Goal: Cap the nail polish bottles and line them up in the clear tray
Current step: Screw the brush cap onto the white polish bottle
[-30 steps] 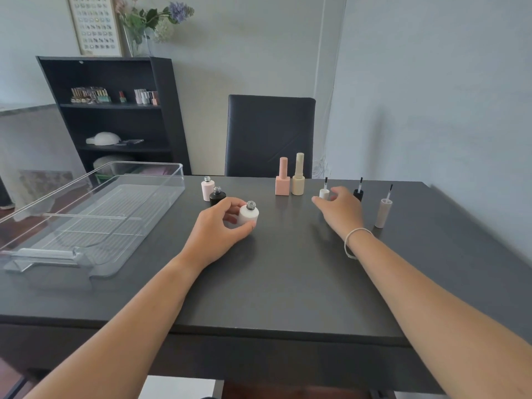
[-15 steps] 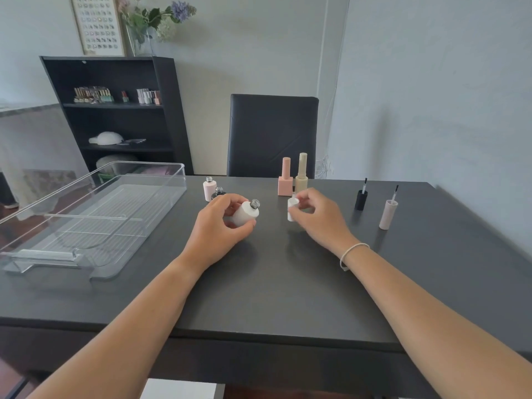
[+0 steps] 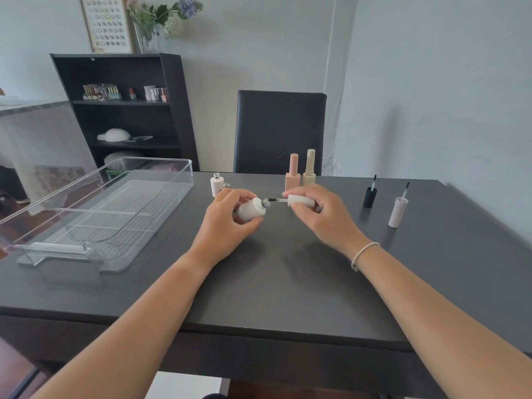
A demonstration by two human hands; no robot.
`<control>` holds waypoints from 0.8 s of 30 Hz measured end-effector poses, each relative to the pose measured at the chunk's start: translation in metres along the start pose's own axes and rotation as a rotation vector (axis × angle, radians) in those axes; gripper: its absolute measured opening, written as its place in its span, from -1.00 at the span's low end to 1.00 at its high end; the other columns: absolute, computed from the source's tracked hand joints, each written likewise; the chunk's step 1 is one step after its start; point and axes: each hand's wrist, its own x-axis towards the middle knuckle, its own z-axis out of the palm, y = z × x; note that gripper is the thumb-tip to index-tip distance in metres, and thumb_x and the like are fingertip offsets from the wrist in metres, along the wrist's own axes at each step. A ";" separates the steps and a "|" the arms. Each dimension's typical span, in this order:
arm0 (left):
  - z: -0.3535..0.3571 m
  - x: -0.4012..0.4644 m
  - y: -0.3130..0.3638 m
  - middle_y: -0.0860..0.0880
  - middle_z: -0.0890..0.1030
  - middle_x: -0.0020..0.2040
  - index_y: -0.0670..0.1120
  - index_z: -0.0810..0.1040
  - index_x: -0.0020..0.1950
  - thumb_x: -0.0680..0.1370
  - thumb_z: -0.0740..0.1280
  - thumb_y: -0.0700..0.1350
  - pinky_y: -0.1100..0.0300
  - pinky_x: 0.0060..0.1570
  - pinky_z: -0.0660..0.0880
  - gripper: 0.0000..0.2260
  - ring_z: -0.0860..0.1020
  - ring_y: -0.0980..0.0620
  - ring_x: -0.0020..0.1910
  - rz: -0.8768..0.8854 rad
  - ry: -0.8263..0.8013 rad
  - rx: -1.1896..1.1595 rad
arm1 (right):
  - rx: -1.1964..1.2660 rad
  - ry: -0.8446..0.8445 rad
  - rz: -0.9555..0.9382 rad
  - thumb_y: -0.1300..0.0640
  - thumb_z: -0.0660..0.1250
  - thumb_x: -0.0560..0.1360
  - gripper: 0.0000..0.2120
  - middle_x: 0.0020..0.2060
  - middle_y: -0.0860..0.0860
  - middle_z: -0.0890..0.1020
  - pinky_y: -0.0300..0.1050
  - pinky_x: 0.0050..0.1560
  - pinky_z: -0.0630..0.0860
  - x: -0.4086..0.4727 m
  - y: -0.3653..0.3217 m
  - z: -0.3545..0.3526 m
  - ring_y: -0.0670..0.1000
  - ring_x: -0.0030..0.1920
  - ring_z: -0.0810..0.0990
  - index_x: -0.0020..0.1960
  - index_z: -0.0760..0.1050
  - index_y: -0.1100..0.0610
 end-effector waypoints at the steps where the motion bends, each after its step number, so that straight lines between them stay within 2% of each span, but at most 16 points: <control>1: 0.000 0.000 0.000 0.02 0.51 0.00 -0.02 0.53 0.01 0.37 0.46 -0.18 0.03 -0.01 0.55 -0.74 0.50 0.03 -0.02 0.003 -0.002 0.000 | -0.004 -0.003 -0.002 0.25 0.28 0.47 -0.83 -0.04 0.12 0.61 -0.26 -0.09 0.43 0.000 0.001 0.000 0.04 -0.07 0.52 0.00 0.59 0.09; 5: 0.000 -0.001 0.001 0.06 0.49 0.00 0.00 0.53 0.02 0.36 0.46 -0.18 0.07 -0.01 0.56 -0.73 0.50 0.05 0.00 0.020 -0.006 0.010 | -0.031 -0.018 -0.013 0.24 0.28 0.47 -0.82 -0.11 0.03 0.57 -0.42 -0.19 0.36 0.001 0.006 0.001 -0.07 -0.15 0.49 0.00 0.59 0.05; 10: 0.001 0.000 0.001 0.03 0.49 0.01 -0.03 0.53 0.04 0.37 0.46 -0.18 0.20 -0.08 0.55 -0.72 0.50 0.04 -0.02 0.036 -0.020 0.033 | -0.070 -0.025 -0.031 0.22 0.30 0.46 -0.81 -0.11 0.07 0.57 -0.37 -0.24 0.35 0.002 0.010 0.002 -0.03 -0.20 0.46 -0.01 0.58 0.00; 13: 0.002 0.000 0.001 -0.01 0.49 0.01 -0.05 0.54 0.05 0.37 0.46 -0.21 0.33 -0.14 0.51 -0.72 0.48 0.07 -0.05 0.064 -0.035 0.057 | -0.110 -0.034 -0.054 0.22 0.31 0.45 -0.80 -0.16 0.11 0.54 -0.42 -0.31 0.29 0.003 0.011 0.002 -0.12 -0.32 0.39 0.00 0.58 -0.01; 16: 0.002 -0.001 0.002 -0.03 0.48 0.02 -0.05 0.54 0.06 0.38 0.45 -0.22 0.40 -0.16 0.47 -0.71 0.46 0.11 -0.06 0.082 -0.050 0.067 | -0.148 -0.032 -0.085 0.23 0.32 0.44 -0.78 -0.22 0.01 0.48 -0.45 -0.32 0.27 0.003 0.012 0.002 -0.20 -0.35 0.38 0.02 0.58 0.00; 24: 0.001 0.000 0.002 0.00 0.49 0.00 -0.04 0.54 0.02 0.37 0.46 -0.20 0.30 -0.13 0.51 -0.74 0.48 0.10 -0.05 0.038 -0.015 0.032 | -0.156 0.006 -0.072 0.24 0.30 0.44 -0.78 -0.24 -0.08 0.45 -0.49 -0.29 0.29 0.004 0.013 -0.001 -0.26 -0.28 0.41 0.01 0.58 0.01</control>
